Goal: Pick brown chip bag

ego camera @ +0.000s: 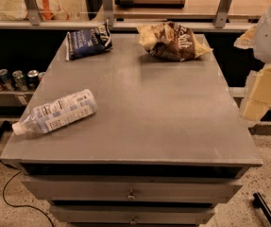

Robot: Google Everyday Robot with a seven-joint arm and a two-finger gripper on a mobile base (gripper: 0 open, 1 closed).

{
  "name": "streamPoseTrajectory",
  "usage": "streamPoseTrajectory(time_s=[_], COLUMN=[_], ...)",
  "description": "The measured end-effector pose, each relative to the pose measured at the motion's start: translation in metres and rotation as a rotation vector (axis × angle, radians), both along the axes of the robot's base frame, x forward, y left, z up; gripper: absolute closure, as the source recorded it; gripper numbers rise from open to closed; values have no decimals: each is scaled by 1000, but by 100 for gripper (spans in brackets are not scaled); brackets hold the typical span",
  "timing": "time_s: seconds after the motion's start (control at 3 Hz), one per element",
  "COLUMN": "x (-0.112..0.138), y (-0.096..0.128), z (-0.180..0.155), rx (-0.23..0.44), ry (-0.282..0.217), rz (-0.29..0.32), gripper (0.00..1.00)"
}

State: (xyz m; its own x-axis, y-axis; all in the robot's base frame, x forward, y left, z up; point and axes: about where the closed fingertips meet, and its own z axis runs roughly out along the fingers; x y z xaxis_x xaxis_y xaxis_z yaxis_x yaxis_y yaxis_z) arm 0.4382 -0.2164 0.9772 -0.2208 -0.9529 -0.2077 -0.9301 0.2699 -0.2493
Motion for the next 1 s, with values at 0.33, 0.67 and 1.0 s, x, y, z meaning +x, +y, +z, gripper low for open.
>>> streamPoseTrajectory(time_s=[0.33,0.67,1.0], x=[0,0,25], y=[0,0,7], z=[0,3,10], rx=[0,-4,-6], ry=[0,-10,-52], rz=[0,-20,3], gripper=[0,0,0])
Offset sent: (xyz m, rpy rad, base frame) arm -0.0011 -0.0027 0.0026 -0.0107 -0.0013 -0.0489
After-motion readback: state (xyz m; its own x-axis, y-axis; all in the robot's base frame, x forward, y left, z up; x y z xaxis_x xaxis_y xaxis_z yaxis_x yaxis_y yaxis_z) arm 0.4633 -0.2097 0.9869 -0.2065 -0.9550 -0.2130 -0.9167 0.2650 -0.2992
